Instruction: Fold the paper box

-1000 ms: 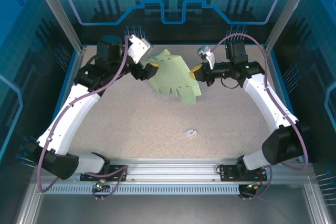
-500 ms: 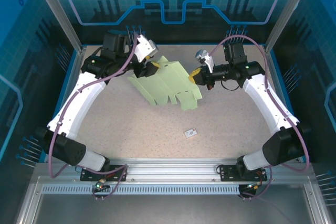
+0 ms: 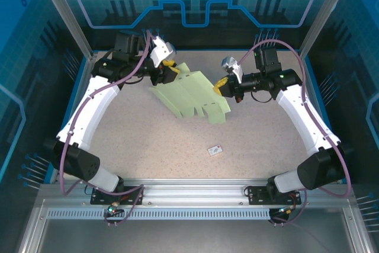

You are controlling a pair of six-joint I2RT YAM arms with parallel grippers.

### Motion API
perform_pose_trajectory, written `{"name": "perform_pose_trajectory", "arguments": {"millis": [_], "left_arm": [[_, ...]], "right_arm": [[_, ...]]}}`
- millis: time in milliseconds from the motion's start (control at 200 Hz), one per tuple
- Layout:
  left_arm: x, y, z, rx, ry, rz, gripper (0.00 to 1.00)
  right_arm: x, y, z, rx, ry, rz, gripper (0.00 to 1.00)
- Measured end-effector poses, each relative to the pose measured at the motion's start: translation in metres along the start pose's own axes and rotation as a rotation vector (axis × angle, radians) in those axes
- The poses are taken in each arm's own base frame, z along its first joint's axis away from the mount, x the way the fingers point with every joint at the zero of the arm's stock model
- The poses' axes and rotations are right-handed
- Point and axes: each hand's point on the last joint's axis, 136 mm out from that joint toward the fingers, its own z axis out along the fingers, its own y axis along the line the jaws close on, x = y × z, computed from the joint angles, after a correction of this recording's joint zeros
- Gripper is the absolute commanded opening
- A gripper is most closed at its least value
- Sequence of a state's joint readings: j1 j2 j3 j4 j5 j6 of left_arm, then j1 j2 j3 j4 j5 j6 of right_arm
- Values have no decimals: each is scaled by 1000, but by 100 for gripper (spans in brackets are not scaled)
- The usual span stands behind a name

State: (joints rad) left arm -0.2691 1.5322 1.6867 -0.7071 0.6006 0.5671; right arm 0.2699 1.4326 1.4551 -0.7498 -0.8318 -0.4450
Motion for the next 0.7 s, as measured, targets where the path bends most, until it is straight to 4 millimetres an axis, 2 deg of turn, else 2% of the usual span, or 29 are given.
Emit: {"name": "perform_pose_trajectory", "arguments": {"millis": [190,350,700], "left_arm": [[-2,-5,0,32,-12,12,58],[0,-10,0,61,-5,4,60],[1,-17,2,118,9,-12,41]], "right_arm": [[-1,1,0,0,1,-1,0],[-6,2,-2,-3,-10,-13,0],[-8,2,-3,3,-9,-15,0]]}}
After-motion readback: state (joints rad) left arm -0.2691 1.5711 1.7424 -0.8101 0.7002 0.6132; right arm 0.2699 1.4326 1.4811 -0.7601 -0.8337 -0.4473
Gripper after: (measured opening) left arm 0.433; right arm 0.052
